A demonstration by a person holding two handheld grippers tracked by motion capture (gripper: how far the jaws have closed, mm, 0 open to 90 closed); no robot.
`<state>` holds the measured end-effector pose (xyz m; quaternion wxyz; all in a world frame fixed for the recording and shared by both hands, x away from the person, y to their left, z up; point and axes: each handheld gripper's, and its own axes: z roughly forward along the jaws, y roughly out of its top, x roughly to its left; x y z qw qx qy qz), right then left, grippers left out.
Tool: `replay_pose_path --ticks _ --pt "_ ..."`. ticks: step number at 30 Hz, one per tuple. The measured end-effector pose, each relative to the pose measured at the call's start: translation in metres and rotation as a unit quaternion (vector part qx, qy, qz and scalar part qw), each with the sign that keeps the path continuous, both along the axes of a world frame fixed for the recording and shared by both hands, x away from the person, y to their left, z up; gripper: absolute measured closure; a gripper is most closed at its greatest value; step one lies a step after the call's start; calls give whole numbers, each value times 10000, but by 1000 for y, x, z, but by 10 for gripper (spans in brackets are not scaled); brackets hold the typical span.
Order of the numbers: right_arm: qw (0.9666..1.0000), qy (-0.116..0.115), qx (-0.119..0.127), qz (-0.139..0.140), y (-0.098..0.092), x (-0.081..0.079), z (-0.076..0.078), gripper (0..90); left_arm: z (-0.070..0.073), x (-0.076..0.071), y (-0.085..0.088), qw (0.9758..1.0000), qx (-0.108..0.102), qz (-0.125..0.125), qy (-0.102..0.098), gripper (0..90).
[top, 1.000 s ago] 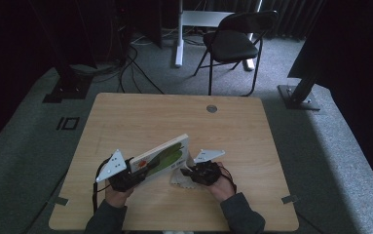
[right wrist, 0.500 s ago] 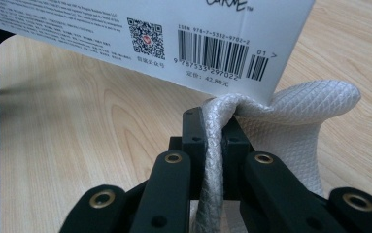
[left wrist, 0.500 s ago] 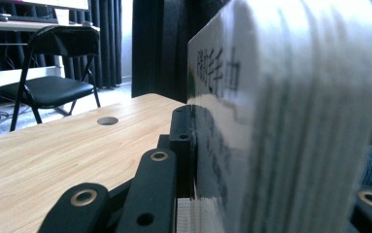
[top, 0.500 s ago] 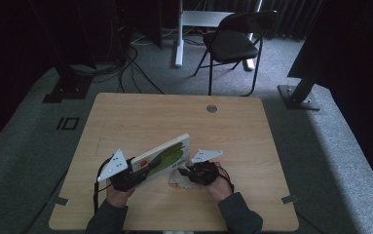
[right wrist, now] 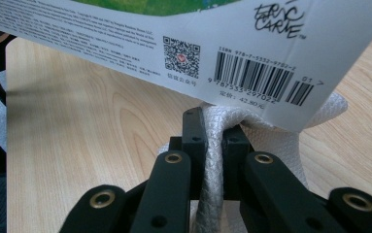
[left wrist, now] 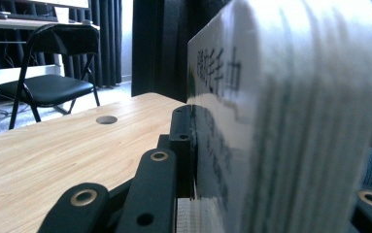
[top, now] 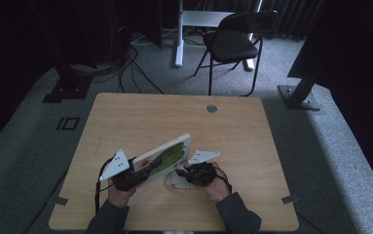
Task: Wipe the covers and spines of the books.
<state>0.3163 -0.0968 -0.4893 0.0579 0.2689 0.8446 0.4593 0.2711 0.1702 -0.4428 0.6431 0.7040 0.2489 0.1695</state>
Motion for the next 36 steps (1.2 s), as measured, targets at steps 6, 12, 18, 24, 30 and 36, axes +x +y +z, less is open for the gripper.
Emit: replay_pose_path --ticks 6,12,18,24,30,36 --pt "10000 -16 -12 61 4 -3 1 849 -1 0 -1 10000 1 -9 -2 778" --pt "9999 -62 1 133 7 -5 2 849 -1 0 -1 10000 -25 -2 -8 779" --pt "9997 -83 -9 214 12 -8 2 850 -1 0 -1 10000 -16 5 -13 778" --pt "9996 -105 -15 274 15 -10 3 849 -1 0 -2 10000 -25 3 -19 779" --pt "9994 -109 -15 319 17 -11 3 850 -2 0 -2 10000 -33 3 7 779" --pt "9992 -127 -16 391 21 -14 3 850 -2 0 -3 10000 -38 -3 4 779"
